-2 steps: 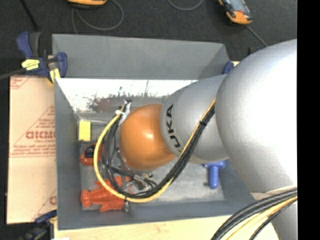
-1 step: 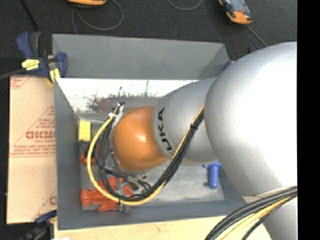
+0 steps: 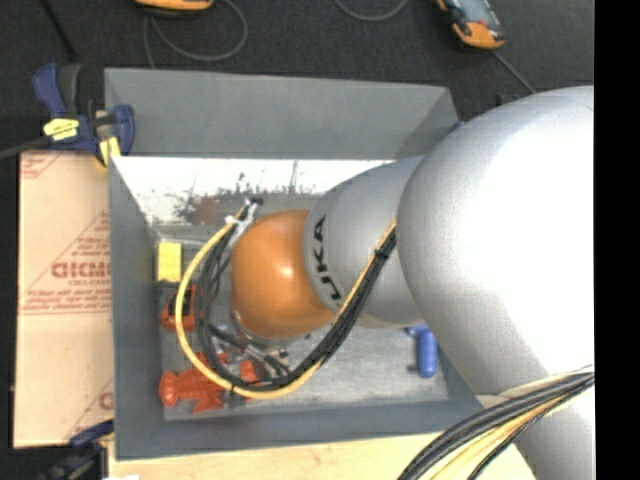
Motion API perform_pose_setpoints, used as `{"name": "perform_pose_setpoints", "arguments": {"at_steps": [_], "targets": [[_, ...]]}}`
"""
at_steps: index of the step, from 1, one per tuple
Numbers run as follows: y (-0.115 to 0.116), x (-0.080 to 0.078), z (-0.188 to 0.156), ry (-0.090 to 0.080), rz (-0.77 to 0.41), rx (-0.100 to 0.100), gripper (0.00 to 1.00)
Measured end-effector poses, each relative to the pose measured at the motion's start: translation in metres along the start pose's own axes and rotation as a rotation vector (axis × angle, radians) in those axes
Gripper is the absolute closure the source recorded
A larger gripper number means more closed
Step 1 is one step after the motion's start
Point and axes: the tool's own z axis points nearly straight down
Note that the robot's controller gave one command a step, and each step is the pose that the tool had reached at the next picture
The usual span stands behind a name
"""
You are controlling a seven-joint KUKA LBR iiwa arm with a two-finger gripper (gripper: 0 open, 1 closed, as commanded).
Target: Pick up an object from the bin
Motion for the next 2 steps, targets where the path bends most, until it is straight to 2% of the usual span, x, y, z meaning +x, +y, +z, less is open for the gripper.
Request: {"name": "perform_pose_setpoints", "arguments": {"at_steps": [1,2], "targets": [[0.000,0.000,0.000,0.000,0.002,0.000,1.00],[0.000,-0.001,-0.048,0.009,-0.004,0.003,1.00]]}}
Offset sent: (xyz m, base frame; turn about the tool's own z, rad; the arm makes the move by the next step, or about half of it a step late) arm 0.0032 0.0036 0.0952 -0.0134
